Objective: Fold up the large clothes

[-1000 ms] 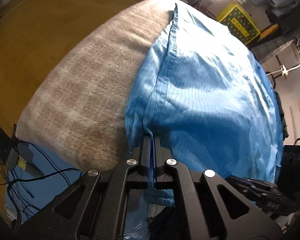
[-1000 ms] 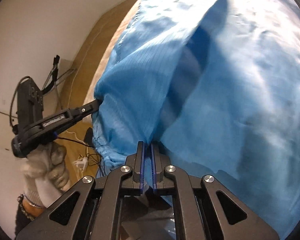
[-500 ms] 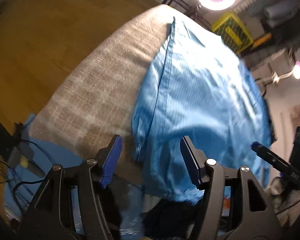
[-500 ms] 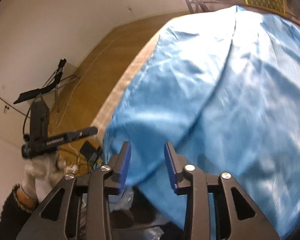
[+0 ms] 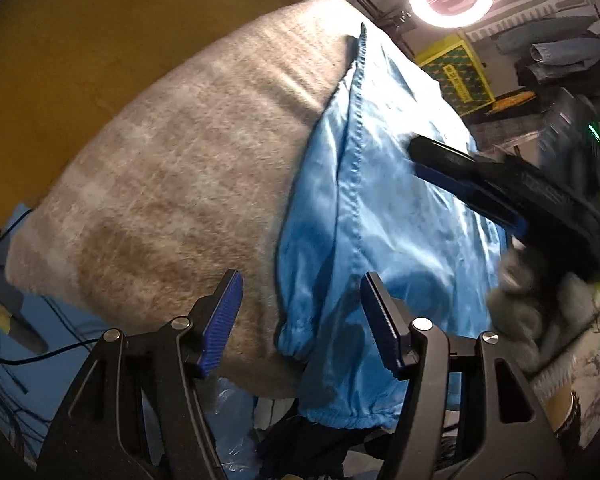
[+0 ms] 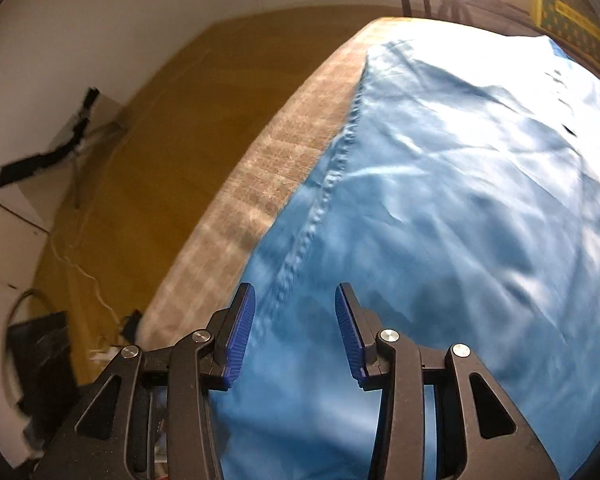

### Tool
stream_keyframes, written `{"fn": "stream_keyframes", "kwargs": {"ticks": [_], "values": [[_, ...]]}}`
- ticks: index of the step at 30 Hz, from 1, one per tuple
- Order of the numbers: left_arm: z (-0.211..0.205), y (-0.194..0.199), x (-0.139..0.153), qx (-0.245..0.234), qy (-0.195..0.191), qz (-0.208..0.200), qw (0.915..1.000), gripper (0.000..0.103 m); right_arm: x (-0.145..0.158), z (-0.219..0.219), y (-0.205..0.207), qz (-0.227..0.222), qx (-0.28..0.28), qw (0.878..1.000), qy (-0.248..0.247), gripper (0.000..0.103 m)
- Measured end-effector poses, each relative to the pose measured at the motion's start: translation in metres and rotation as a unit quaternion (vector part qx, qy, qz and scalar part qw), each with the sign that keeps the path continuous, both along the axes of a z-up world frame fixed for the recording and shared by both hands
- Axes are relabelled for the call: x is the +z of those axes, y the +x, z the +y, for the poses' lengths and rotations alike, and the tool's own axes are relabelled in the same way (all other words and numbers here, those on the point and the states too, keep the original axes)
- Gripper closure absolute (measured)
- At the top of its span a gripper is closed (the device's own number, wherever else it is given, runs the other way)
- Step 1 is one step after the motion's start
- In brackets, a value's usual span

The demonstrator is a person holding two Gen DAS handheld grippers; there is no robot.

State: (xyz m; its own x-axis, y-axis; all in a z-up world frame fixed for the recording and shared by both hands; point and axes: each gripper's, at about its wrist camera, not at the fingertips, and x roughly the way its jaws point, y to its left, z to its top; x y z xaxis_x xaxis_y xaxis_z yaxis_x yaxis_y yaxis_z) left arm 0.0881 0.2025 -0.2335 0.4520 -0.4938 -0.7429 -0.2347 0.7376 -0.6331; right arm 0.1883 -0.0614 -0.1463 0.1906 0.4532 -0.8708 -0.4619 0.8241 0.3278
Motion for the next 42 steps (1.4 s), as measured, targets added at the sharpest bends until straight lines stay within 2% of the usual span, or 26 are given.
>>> {"fn": "stream_keyframes", "kwargs": {"ticks": [2, 6, 8, 10, 14, 17, 19, 20, 23, 25, 27, 29, 30, 31, 36, 41, 42], "values": [[0.001, 0.002, -0.002, -0.002, -0.013, 0.000, 0.9999, 0.041, -0.008, 0.014, 0.007, -0.001, 0.002, 1.000, -0.019, 0.063], [0.000, 0.003, -0.003, -0.013, -0.016, -0.005, 0.9998, 0.041, -0.018, 0.033, 0.010, -0.008, 0.015, 0.998, -0.067, 0.063], [-0.002, 0.004, -0.003, -0.020, -0.014, -0.008, 0.9997, 0.041, -0.022, 0.038, 0.008, -0.015, 0.020, 0.996, -0.087, 0.066], [-0.004, 0.005, -0.003, -0.024, -0.014, -0.011, 0.9996, 0.041, -0.025, 0.040, 0.008, -0.021, 0.023, 0.994, -0.100, 0.097], [-0.004, 0.005, -0.002, -0.031, -0.010, -0.016, 0.9993, 0.041, -0.026, 0.038, 0.010, -0.026, 0.022, 0.996, -0.084, 0.102], [-0.005, 0.002, -0.002, -0.035, -0.014, -0.021, 0.9991, 0.042, -0.022, 0.038, 0.021, -0.018, 0.005, 0.999, -0.048, 0.103], [-0.010, 0.000, -0.002, -0.043, -0.013, -0.020, 0.9988, 0.055, -0.021, 0.038, 0.027, -0.010, -0.004, 0.999, -0.031, 0.103], [-0.013, -0.001, -0.002, -0.052, -0.008, -0.019, 0.9984, 0.068, -0.021, 0.038, 0.028, -0.007, -0.004, 1.000, -0.030, 0.103], [-0.025, -0.004, 0.003, -0.070, 0.019, -0.031, 0.9969, 0.094, -0.017, 0.036, 0.028, -0.014, 0.005, 1.000, -0.023, 0.103], [-0.029, -0.007, 0.009, -0.075, 0.032, -0.043, 0.9957, 0.097, -0.010, 0.034, 0.027, -0.015, 0.012, 1.000, -0.011, 0.103], [-0.030, -0.009, 0.015, -0.073, 0.035, -0.053, 0.9953, 0.098, -0.004, 0.030, 0.026, -0.013, 0.011, 1.000, -0.009, 0.099], [-0.031, -0.012, 0.020, -0.071, 0.034, -0.061, 0.9950, 0.098, 0.000, 0.029, 0.027, -0.014, 0.010, 1.000, -0.014, 0.082], [-0.033, -0.014, 0.022, -0.072, 0.036, -0.064, 0.9946, 0.099, 0.001, 0.029, 0.028, -0.017, 0.010, 1.000, -0.022, 0.059], [-0.034, -0.016, 0.025, -0.073, 0.041, -0.069, 0.9941, 0.099, 0.001, 0.031, 0.030, -0.022, 0.006, 0.999, -0.032, 0.043], [-0.048, -0.022, 0.037, -0.087, 0.068, -0.090, 0.9898, 0.099, -0.006, 0.052, 0.033, -0.015, 0.011, 0.997, -0.069, 0.042], [-0.062, -0.025, 0.042, -0.096, 0.085, -0.097, 0.9870, 0.100, -0.018, 0.077, 0.034, -0.031, 0.018, 0.990, -0.135, 0.042], [-0.065, -0.023, 0.042, -0.097, 0.087, -0.098, 0.9866, 0.100, -0.020, 0.079, 0.036, -0.035, 0.015, 0.988, -0.150, 0.045]]}}
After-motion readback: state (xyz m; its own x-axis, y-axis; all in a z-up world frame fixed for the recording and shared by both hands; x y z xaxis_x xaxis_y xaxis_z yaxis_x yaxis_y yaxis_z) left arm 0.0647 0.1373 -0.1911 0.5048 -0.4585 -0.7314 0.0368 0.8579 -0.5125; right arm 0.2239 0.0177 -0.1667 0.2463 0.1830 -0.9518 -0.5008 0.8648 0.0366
